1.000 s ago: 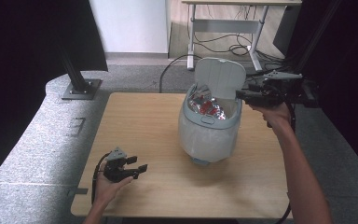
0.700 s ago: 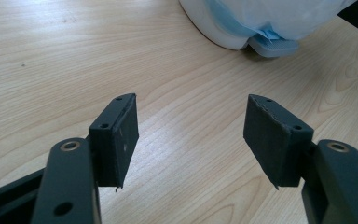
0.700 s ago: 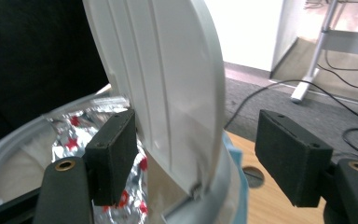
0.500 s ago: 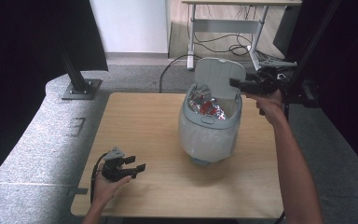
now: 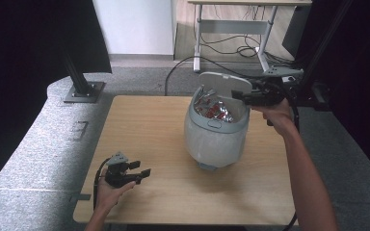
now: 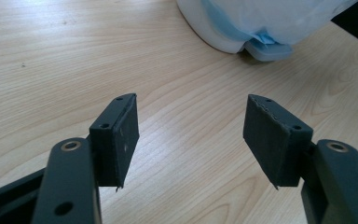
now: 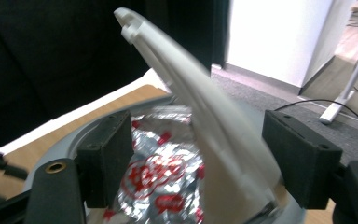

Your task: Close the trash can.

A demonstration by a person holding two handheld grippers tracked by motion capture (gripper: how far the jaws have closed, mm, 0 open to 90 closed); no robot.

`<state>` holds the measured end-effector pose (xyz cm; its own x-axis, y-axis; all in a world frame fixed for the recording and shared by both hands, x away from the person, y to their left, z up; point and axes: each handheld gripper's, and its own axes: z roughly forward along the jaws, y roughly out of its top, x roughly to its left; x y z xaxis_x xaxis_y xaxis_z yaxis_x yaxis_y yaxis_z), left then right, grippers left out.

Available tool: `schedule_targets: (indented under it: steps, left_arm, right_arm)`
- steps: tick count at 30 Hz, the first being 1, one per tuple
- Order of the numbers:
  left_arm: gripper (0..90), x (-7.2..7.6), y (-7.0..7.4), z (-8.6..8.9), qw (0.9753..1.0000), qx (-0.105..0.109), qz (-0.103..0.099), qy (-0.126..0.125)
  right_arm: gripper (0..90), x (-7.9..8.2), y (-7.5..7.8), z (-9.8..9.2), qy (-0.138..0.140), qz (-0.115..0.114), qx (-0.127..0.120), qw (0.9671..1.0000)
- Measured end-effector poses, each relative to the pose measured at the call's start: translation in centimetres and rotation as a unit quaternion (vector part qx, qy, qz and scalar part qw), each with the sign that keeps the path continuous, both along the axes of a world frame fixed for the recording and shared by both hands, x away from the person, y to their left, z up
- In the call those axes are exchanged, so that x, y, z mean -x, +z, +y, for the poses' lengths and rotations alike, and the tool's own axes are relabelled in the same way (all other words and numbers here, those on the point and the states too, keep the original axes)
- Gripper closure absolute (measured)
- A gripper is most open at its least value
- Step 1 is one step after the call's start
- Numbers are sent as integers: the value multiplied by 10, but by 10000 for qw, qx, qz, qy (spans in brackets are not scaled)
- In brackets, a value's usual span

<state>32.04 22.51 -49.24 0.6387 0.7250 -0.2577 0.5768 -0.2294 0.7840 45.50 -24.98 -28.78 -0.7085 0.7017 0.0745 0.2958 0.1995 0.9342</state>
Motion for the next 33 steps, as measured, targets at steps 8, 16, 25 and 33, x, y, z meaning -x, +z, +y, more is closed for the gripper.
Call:
schedule_targets:
  steps: [8,16,25,33]
  left_arm:
    - [359,0,0,-3,10000,18,5,-51]
    - [366,2,1,-5,9999,44,6,-92]
    - [366,1,0,-5,9999,39,20,-103]
    - [365,2,0,-6,9999,36,34,-110]
  right_arm:
    - [225,23,-8,6,307,-24,135,9994]
    - [217,34,-11,13,448,0,126,9989]
    - [218,34,-16,14,479,121,32,9988]
    - [222,33,-22,18,496,245,102,9984]
